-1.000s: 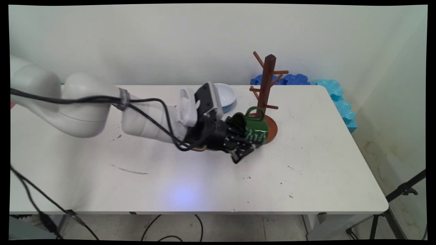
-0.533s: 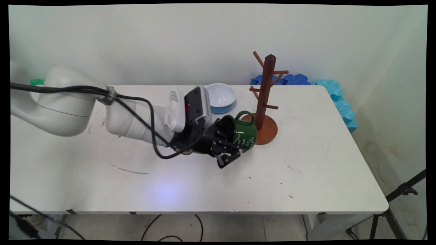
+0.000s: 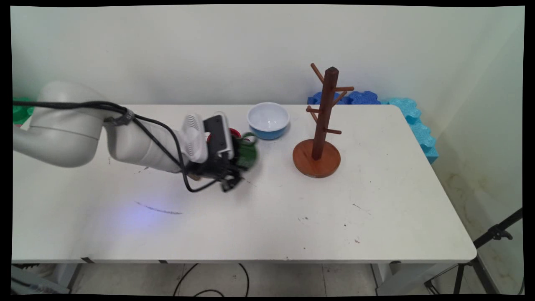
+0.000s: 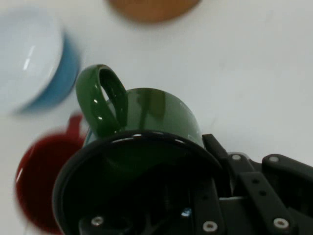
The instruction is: Place the picked object on the table
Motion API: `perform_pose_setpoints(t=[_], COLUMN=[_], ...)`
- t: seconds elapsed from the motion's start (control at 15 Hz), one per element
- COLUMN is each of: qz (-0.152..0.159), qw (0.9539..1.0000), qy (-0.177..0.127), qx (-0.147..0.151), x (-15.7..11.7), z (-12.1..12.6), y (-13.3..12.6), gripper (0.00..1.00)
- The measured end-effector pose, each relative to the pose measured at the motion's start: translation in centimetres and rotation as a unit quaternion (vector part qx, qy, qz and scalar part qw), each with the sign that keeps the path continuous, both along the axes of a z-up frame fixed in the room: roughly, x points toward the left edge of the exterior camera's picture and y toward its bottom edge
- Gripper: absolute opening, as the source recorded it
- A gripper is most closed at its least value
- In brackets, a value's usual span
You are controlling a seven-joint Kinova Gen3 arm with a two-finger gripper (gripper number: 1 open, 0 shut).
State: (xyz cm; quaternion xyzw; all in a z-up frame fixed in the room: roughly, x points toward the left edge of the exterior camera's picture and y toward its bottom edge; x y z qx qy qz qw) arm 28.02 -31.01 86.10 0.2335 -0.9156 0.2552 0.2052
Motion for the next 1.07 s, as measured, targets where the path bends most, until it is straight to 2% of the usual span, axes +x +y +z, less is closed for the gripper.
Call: perform_pose_setpoints(t=[0.13,0.27,0.4,0.53,0.67,0.87,1.07], qz=[0.022,0.04,0.044,0.041,0.029,-0.006,-0.056], qw=[0.9989,0.9956,0.993,0.992,0.9921,0.9922,0.9913], qy=[-0.04,-0.074,-0.085,-0.081,-0.061,-0.028,-0.01], qx=[0.014,0.042,0.07,0.088,0.106,0.121,0.119], x=[1.5,3.2,4.4,5.1,5.8,6.1,5.1], z=[-0.2,-0.5,-0.4,0.1,0.8,2.1,3.8], y=[-0.2,-0.4,-0.5,-0.4,-0.1,0.5,1.1], gripper=[0.0,0.0,0.0,0.0,0.0,0.0,0.0])
